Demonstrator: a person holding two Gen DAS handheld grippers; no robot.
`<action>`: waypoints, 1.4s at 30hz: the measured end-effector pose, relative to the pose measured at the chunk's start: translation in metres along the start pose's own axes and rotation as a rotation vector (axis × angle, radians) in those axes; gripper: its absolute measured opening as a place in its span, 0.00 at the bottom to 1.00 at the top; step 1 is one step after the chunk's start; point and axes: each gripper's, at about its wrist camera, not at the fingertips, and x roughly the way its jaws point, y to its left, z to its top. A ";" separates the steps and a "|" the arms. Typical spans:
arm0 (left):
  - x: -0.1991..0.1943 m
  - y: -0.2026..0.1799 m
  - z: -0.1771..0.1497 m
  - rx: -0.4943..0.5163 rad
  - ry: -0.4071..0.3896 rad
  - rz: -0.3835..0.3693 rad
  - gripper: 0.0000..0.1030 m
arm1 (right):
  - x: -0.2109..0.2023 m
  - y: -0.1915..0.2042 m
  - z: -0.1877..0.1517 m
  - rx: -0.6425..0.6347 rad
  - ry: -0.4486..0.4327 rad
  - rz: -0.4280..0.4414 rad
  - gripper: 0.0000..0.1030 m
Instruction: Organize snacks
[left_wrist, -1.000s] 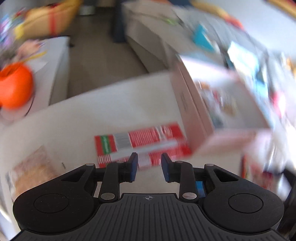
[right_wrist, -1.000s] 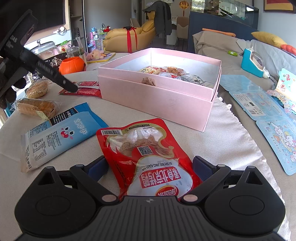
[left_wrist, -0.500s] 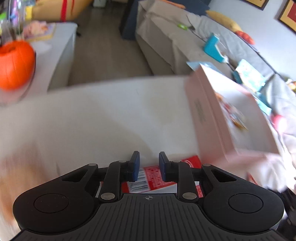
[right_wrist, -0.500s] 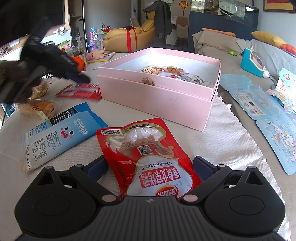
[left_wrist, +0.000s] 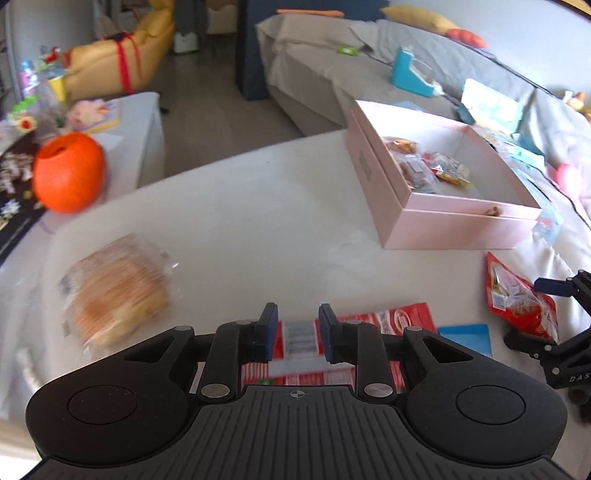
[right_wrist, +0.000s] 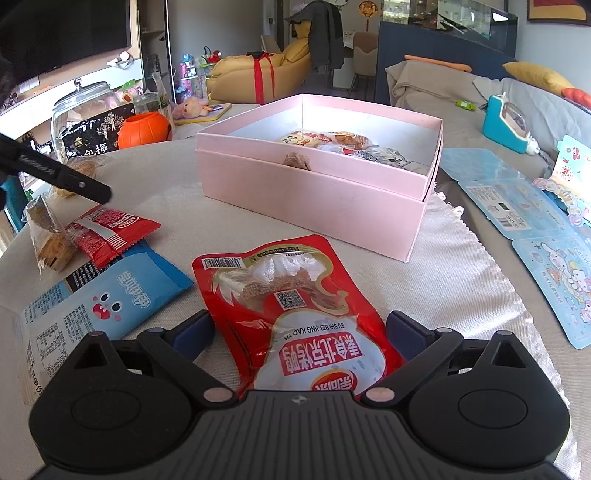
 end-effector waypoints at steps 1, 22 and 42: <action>-0.005 -0.002 -0.003 -0.003 -0.003 0.007 0.27 | 0.000 0.001 0.002 -0.012 0.006 0.011 0.96; -0.070 0.035 -0.086 -0.385 -0.120 -0.095 0.27 | 0.065 0.132 0.105 -0.335 0.174 0.401 0.34; -0.062 0.034 -0.105 -0.542 -0.137 -0.072 0.27 | 0.053 0.134 0.102 -0.326 0.226 0.378 0.35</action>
